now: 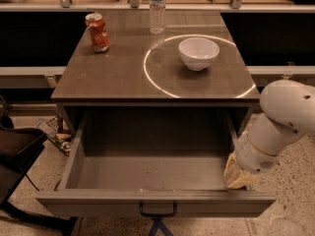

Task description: Open top drawer

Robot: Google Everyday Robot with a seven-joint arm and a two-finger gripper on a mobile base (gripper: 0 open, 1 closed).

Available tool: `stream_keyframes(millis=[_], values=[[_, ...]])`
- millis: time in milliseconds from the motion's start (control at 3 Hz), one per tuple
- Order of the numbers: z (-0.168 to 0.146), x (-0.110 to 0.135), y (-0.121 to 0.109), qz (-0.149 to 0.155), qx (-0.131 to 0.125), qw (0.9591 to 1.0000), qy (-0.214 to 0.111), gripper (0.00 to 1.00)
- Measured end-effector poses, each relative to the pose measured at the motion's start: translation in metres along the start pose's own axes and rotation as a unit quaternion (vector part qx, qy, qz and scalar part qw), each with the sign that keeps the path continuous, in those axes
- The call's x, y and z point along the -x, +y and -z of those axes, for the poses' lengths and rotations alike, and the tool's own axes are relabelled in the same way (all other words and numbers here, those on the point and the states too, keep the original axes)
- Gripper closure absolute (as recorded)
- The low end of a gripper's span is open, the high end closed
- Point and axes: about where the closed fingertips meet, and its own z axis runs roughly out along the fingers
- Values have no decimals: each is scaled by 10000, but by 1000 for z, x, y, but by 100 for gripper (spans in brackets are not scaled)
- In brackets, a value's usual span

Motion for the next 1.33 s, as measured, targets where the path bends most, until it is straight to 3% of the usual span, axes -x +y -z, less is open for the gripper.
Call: stream_keyframes(millis=[667, 1000, 1333], values=[[-1, 0, 1, 5, 11, 10000, 5, 13], [-2, 0, 1, 6, 17, 10000, 7, 0], [-2, 0, 1, 6, 17, 10000, 7, 0]])
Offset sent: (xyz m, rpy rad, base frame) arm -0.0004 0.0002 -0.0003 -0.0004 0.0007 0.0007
